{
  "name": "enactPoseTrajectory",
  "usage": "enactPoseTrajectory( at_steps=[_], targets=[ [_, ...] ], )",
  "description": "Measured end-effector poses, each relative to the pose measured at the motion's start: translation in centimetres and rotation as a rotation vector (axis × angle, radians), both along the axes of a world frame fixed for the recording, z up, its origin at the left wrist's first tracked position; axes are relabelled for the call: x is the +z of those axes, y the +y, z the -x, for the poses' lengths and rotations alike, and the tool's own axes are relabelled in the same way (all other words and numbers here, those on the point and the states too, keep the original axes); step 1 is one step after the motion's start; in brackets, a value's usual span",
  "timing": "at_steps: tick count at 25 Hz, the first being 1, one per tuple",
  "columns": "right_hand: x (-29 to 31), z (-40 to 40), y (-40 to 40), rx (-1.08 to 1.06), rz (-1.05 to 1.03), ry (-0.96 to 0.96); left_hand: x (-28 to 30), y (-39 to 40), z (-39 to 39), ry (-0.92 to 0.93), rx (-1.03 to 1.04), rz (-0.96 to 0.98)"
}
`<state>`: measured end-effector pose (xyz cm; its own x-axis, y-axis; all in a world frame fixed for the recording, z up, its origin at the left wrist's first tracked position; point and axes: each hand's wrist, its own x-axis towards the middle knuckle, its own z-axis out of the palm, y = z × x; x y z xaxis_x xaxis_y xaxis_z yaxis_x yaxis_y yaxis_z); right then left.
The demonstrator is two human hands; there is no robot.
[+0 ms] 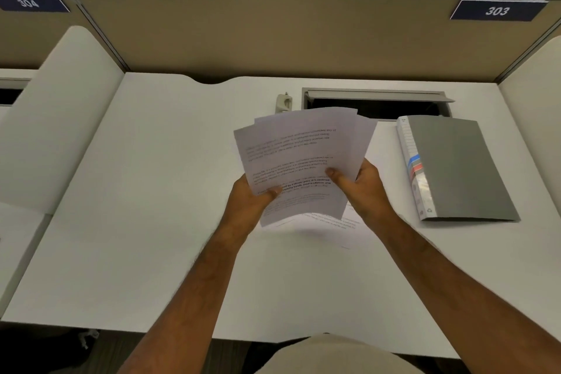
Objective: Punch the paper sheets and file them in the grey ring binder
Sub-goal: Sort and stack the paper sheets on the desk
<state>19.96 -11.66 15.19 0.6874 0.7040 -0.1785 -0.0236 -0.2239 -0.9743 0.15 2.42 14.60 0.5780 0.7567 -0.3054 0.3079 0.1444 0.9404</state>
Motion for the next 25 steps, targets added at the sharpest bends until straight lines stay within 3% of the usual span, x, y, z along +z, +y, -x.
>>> enactPoseTrajectory(
  at_steps=[17,25],
  targets=[
    [-3.3,-0.3,-1.5,0.076,0.102,0.017,-2.7,-0.7,-1.9,0.087,-0.051,0.017],
    [-4.1,-3.5,-1.8,0.006,0.137,-0.025,-5.1,1.6,-2.5,0.215,0.062,0.033]
  ],
)
